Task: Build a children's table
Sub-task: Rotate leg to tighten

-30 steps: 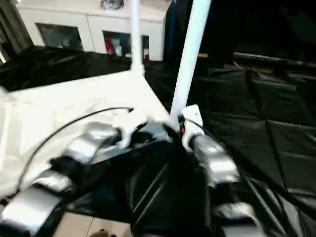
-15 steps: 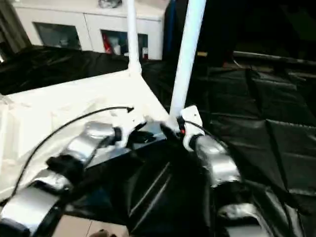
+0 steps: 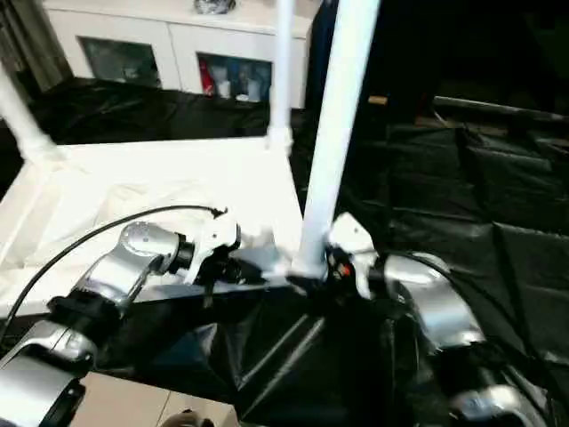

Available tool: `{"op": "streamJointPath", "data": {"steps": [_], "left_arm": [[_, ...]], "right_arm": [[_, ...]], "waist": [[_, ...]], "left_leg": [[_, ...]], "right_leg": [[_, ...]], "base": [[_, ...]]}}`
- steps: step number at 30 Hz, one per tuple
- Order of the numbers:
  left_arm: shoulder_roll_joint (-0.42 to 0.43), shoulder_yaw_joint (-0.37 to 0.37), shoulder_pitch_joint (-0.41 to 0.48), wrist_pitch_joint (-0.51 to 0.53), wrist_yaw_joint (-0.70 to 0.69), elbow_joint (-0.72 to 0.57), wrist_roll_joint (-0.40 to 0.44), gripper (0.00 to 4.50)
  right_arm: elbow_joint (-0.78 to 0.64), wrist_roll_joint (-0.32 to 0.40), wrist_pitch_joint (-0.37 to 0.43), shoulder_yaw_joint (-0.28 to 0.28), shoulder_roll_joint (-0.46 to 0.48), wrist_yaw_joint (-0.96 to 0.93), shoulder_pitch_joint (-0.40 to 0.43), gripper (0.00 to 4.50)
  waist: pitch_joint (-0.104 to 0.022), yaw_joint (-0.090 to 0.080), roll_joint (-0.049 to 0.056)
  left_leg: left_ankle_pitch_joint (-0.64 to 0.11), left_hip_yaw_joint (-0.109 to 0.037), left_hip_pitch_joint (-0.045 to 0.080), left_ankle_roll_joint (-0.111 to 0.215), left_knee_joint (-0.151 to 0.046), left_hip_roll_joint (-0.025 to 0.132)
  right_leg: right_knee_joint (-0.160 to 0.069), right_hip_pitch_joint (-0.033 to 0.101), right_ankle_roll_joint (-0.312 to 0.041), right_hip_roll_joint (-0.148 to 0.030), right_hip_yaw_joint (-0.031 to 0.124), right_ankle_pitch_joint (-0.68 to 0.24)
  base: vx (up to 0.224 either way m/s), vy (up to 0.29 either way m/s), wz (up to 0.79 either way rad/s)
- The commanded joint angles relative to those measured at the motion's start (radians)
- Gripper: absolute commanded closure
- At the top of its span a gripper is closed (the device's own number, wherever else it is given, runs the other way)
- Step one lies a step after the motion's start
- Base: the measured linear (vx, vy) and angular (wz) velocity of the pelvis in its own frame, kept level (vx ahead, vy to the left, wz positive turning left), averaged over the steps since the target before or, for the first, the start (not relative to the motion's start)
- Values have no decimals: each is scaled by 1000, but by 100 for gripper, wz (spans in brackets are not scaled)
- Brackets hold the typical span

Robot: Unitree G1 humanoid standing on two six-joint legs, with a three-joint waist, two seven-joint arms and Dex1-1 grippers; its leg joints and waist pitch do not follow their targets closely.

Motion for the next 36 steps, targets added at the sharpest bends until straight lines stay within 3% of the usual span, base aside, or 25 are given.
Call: {"op": "streamJointPath", "data": {"steps": [1, 12, 18, 19, 20, 21, 23, 24, 26, 28, 30, 31, 36], "left_arm": [[-17, -3, -7, -11, -33, -57, -55, 450], [-19, 0, 8, 10, -33, -83, -56, 450], [-89, 31, -46, 14, 168, 20, -1, 450], [-103, 37, -59, 16, 201, 39, 6, 450], [-137, 47, -91, 27, 274, 83, 17, 450], [-168, 58, -119, 34, 344, 122, 24, 450], [-217, 77, -159, 52, 430, 175, 20, 450], [-217, 77, -159, 52, 430, 175, 20, 450], [-256, 83, -186, 53, 489, 211, 20, 450], [-290, 76, -202, 33, 500, 233, 23, 450], [-295, 74, -204, 20, 488, 240, 25, 450], [-299, 73, -206, 10, 479, 245, 27, 450], [-282, 61, -203, -12, 434, 258, 32, 450]], "right_arm": [[-33, 28, 13, 15, 0, 34, 5, 97], [-49, 67, 50, 3, 36, 26, 29, 169], [67, 1, 68, -38, 155, -241, 0, 175], [89, -9, 74, -46, 176, -289, -8, 175], [141, -30, 82, -68, 228, -411, -31, 175], [188, -43, 92, -90, 270, -522, -54, 175], [263, -66, 118, -128, 330, -707, -94, 176], [263, -66, 118, -128, 330, -707, -94, 176], [319, -84, 86, -137, 365, -799, -127, 176], [344, -80, 52, -136, 393, -804, -152, 176], [345, -71, 47, -143, 400, -785, -156, 176], [341, -65, 43, -145, 402, -755, -158, 120], [319, -60, 17, -123, 380, -672, -158, 85]], "waist": [[-63, -2, -18], [-65, 2, -16], [-61, -9, -17], [-60, -17, -18], [-62, -17, -16], [-61, -23, -14], [-63, -27, -17], [-62, -29, -15], [-66, -33, -6], [-71, -32, -5], [-72, -31, -8], [-73, -30, -7], [-68, -27, -8]], "left_leg": [[-234, -2, 6, 51, -71, 29], [-229, -3, 6, 46, -70, 28], [-251, -6, 5, 20, -75, 24], [-262, -7, 4, 5, -77, 20], [-262, -8, 6, -1, -75, 20], [-262, -5, 10, -9, -74, 18], [-270, -9, 11, -18, -76, 18], [-269, -7, 12, -18, -75, 18], [-259, -8, 9, -13, -74, 17], [-228, -4, 9, 1, -69, 16], [-210, -4, 5, 13, -68, 16], [-182, -3, 2, 32, -67, 15], [-225, -3, 5, 36, -70, 17]], "right_leg": [[-83, 51, -175, -64, 51, -304], [-82, 51, -171, -64, 51, -301], [-89, 49, -149, -63, 48, -359], [-94, 49, -136, -62, 46, -397], [-94, 49, -130, -65, 46, -407], [-97, 41, -135, -63, 49, -406], [-96, 48, -130, -65, 46, -411], [-97, 43, -134, -63, 48, -402], [-92, 46, -147, -62, 50, -336], [-83, 50, -174, -59, 51, -230], [-78, 56, -183, -59, 51, -198], [-74, 59, -195, -58, 50, -148], [-83, 60, -189, -60, 48, -224]], "base": [[0, 0, 0], [0, 0, 0], [0, 0, 0], [0, 0, 0], [0, 0, 0], [0, 0, 0], [0, 0, 0], [0, 0, 0], [0, 0, 0], [0, 0, 0], [0, 0, 0], [0, 0, 0], [0, 0, 0]]}}
